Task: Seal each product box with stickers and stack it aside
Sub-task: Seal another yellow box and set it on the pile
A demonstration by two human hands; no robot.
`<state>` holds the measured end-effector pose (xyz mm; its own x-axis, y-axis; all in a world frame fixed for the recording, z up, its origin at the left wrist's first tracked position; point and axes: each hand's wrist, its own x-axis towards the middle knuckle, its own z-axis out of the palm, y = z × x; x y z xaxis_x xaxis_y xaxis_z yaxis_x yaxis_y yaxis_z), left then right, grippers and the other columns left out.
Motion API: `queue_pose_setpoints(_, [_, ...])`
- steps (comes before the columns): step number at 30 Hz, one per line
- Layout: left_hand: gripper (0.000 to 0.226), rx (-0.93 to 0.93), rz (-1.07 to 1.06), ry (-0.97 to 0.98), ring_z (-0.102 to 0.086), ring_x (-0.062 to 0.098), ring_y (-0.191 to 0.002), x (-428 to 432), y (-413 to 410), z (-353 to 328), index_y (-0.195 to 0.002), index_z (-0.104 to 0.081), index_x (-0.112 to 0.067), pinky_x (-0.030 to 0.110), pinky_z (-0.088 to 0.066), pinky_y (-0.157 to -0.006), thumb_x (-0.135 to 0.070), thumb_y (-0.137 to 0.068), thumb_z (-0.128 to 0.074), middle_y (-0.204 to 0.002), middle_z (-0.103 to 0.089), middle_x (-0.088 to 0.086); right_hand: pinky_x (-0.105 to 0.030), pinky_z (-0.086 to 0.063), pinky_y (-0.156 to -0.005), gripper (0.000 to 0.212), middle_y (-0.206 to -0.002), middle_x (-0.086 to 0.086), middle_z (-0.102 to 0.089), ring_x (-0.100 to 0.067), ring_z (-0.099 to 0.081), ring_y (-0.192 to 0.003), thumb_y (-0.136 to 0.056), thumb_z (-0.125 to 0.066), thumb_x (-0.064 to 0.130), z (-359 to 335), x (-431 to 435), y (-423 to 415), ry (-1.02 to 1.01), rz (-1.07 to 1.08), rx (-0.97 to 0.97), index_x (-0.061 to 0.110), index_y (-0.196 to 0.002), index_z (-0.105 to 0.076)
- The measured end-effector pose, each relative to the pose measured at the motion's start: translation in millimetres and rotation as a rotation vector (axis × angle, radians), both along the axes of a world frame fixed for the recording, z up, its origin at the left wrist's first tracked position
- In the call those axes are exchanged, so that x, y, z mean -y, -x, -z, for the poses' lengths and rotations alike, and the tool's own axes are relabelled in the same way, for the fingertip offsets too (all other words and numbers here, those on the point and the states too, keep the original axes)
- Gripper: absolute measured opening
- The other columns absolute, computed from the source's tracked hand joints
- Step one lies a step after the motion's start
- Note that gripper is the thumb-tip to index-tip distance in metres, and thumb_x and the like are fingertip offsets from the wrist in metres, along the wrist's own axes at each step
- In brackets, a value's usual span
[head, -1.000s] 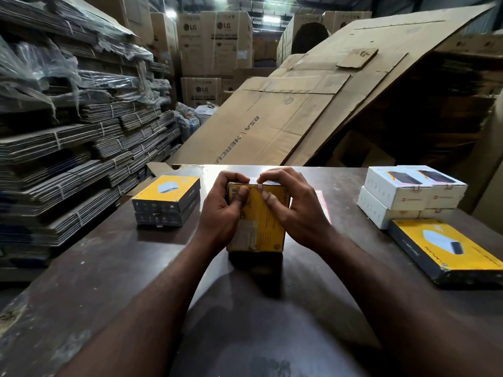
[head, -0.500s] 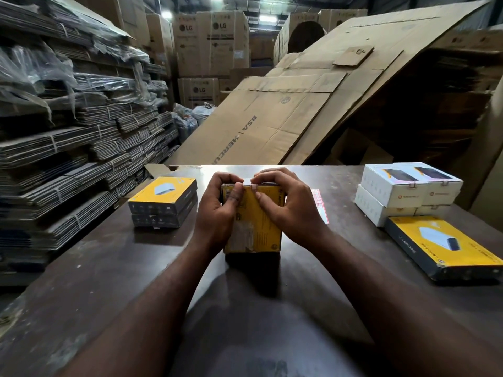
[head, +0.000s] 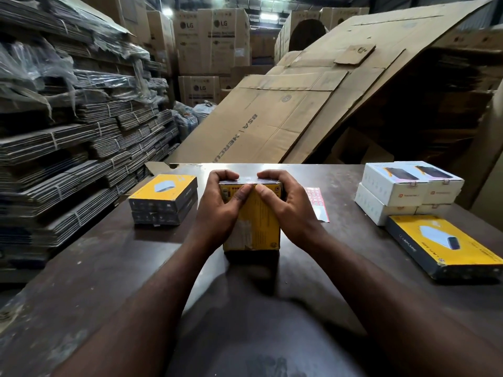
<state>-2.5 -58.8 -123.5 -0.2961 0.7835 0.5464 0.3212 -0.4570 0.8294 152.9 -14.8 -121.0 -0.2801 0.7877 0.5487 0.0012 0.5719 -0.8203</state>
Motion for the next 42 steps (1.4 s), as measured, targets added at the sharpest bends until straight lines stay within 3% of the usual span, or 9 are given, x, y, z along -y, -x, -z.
queue_pose_setpoints(8, [0.014, 0.309, 0.216, 0.049, -0.066, 0.005, -0.076, 10.0, -7.4, -7.8, -0.111, -0.054, -0.013, 0.022, -0.056, -0.065, -0.025, -0.105, -0.049, -0.092, -0.063, 0.001, -0.03, -0.06, -0.085, 0.035, -0.114, 0.007, -0.063, -0.008, -0.065, -0.104, -0.09, -0.074, 0.034, -0.6, 4.4, 4.7, -0.065, 0.118, 0.07, 0.025, -0.118, -0.056])
queue_pose_setpoints(13, [0.023, 0.344, 0.111, 0.061, -0.067, 0.02, -0.082, 8.4, -14.3, -7.6, -0.102, -0.06, -0.028, 0.04, -0.058, -0.073, -0.043, -0.088, -0.07, -0.095, -0.068, 0.01, -0.033, -0.06, -0.083, 0.037, -0.114, -0.001, -0.061, -0.015, -0.065, -0.101, -0.088, -0.072, 0.018, -0.8, 4.1, 0.1, -0.101, 0.058, 0.137, 0.025, -0.118, -0.051])
queue_pose_setpoints(18, [0.037, 0.347, 0.01, 0.066, -0.07, 0.024, -0.095, 9.7, -19.6, -9.1, -0.106, -0.063, -0.037, 0.048, -0.057, -0.087, -0.048, -0.074, -0.075, -0.113, -0.07, 0.014, -0.045, -0.058, -0.086, 0.04, -0.113, -0.003, -0.06, -0.021, -0.064, -0.102, -0.082, -0.063, 0.03, 0.4, 8.5, -0.6, -0.086, 0.015, 0.094, 0.021, -0.12, -0.052])
queue_pose_setpoints(22, [0.035, 0.324, 0.02, 0.025, -0.069, 0.012, -0.092, 9.0, -17.7, -10.0, -0.105, -0.063, -0.037, 0.037, -0.057, -0.083, -0.03, -0.073, -0.073, -0.103, -0.071, -0.005, -0.027, -0.054, -0.086, 0.047, -0.122, -0.007, -0.057, -0.019, -0.061, -0.11, -0.084, -0.06, 0.033, -1.5, 14.2, 2.5, 0.042, -0.096, -0.028, 0.023, -0.128, -0.045])
queue_pose_setpoints(25, [0.031, 0.362, 0.046, 0.002, -0.065, 0.011, -0.086, 8.3, -17.0, -10.1, -0.1, -0.063, -0.035, 0.033, -0.053, -0.075, -0.021, -0.073, -0.063, -0.098, -0.07, -0.007, -0.017, -0.05, -0.081, 0.048, -0.123, -0.009, -0.058, -0.012, -0.061, -0.106, -0.085, -0.058, 0.034, -5.8, 17.4, 5.3, 0.117, -0.118, -0.077, 0.018, -0.129, -0.046])
queue_pose_setpoints(29, [0.034, 0.437, 0.119, 0.0, -0.063, 0.014, -0.083, 10.9, -19.2, -10.1, -0.102, -0.061, -0.027, 0.028, -0.051, -0.067, -0.017, -0.071, -0.049, -0.099, -0.069, -0.001, -0.015, -0.05, -0.069, 0.032, -0.115, -0.011, -0.061, -0.005, -0.063, -0.09, -0.095, -0.066, 0.027, -11.9, 19.2, 6.0, 0.204, -0.111, -0.128, 0.01, -0.119, -0.055])
queue_pose_setpoints(35, [0.035, 0.418, 0.167, -0.03, -0.063, 0.022, -0.09, 15.0, -21.0, -10.7, -0.108, -0.058, -0.021, 0.032, -0.052, -0.073, -0.021, -0.075, -0.047, -0.106, -0.066, 0.008, -0.016, -0.051, -0.064, 0.027, -0.106, -0.002, -0.063, -0.009, -0.063, -0.089, -0.091, -0.073, 0.026, -12.3, 19.1, 7.0, 0.217, -0.033, -0.111, 0.019, -0.111, -0.057])
queue_pose_setpoints(39, [0.029, 0.342, 0.145, -0.027, -0.062, 0.014, -0.091, 14.3, -22.4, -9.5, -0.11, -0.056, -0.025, 0.031, -0.05, -0.079, -0.027, -0.081, -0.057, -0.105, -0.065, 0.002, -0.011, -0.045, -0.057, 0.005, -0.096, -0.001, -0.061, -0.01, -0.057, -0.081, -0.097, -0.059, 0.013, -16.6, 16.9, 7.2, 0.29, -0.028, -0.188, 0.017, -0.099, -0.06])
queue_pose_setpoints(42, [0.035, 0.301, 0.107, -0.013, -0.064, 0.01, -0.089, 13.2, -21.5, -7.7, -0.113, -0.056, -0.026, 0.031, -0.05, -0.081, -0.032, -0.08, -0.066, -0.103, -0.067, -0.006, -0.01, -0.044, -0.057, 0.02, -0.096, 0.0, -0.06, -0.01, -0.054, -0.082, -0.104, -0.045, 0.015, -17.0, 16.8, 8.6, 0.281, -0.003, -0.188, 0.02, -0.092, -0.06])
